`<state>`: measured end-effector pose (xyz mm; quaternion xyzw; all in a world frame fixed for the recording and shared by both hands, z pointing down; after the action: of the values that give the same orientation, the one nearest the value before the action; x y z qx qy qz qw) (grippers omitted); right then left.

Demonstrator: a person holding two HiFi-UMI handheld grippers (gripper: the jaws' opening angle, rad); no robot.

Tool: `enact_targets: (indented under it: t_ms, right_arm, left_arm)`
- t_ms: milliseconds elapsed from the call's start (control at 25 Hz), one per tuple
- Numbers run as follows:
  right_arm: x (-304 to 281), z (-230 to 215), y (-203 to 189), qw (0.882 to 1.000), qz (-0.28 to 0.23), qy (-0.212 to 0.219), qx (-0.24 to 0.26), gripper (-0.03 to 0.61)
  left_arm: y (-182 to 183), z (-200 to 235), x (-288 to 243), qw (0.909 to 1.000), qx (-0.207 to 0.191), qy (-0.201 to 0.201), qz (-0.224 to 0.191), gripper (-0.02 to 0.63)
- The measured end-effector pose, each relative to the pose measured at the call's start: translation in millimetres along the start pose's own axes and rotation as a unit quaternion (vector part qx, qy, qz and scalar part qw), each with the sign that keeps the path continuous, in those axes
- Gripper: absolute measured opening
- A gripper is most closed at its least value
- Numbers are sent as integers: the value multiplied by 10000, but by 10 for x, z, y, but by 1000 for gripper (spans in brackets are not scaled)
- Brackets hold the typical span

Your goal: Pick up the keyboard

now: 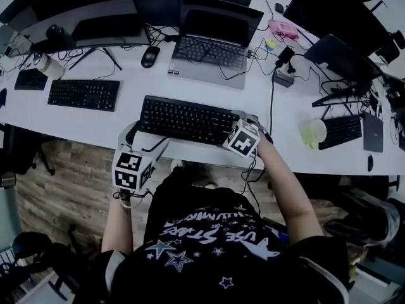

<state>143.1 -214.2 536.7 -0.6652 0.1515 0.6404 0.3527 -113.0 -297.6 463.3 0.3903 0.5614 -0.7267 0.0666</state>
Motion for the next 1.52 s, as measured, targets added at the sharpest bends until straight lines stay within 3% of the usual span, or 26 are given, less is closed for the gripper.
enact_targets:
  t_ms: [280,440,960,1280,1520]
  right_arm:
    - [-127,-83,201,9981,457,175,361,503]
    - [-200,-141,247,9962,685,317,427,550]
    - [-434,-253,259,9806,1406,1259,520,571]
    - [-471,-237,358,9731,1872,1200,601,571]
    - [-436,-211,375,9730,1925,1094,649,571]
  left_arm:
    - [65,185,-237,9985,-186,-490,130,428]
    - [29,304,-314,9968,-299,-689,271,428]
    - [15,364,-621,9886,-623,-1218,627,428]
    - [28,231,-783,9815,-863,-1523,771,427]
    - [47,170,-901,9736,-1385,-1576,896,428]
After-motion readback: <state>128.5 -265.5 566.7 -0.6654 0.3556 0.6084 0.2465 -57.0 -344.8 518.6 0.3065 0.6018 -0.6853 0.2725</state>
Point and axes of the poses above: the fingertips, and each gripper's own axes: x backward along the fingers, z to its left, y out of its top, the point moved 7 cm from there along x, backward along the fingers, and after that the axes turned 6 degrees about z, right-handed, at the moved point
